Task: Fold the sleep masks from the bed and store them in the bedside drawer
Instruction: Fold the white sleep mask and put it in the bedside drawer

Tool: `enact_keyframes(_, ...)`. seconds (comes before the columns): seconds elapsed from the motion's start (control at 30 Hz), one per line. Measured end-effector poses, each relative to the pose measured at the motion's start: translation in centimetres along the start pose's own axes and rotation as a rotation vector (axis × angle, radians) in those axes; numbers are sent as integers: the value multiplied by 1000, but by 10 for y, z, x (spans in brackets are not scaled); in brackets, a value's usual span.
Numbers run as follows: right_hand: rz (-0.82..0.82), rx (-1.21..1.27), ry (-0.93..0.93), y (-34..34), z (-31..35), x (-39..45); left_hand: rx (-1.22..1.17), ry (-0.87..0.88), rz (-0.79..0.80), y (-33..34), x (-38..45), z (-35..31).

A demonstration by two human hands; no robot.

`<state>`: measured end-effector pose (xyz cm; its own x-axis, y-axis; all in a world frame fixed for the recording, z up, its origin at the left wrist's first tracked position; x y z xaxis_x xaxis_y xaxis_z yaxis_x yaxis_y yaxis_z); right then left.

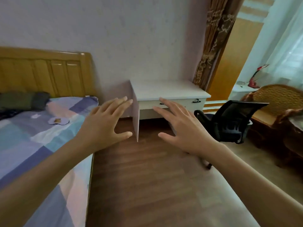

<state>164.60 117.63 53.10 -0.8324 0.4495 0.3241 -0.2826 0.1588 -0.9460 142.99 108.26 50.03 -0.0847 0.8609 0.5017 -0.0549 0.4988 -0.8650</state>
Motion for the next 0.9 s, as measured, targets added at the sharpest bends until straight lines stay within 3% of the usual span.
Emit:
enact_keyframes(0.47, 59, 147, -423, 100, -111, 222, 242, -368, 36, 92, 104, 84)
enact_keyframes(0.9, 85, 266, -771, 217, -81, 423, 416, -701, 108, 152, 130, 215)
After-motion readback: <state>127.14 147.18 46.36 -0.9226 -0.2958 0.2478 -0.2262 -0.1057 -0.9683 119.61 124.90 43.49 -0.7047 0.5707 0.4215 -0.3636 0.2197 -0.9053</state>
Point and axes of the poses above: each hand's wrist, its own x-axis towards the middle knuckle, its own y-axis out of the palm, z = x × y, the point moved 2 cm from there along x, towards the middle knuckle, and after that the axes turned 1 degree about -x, right-handed, at the moved point
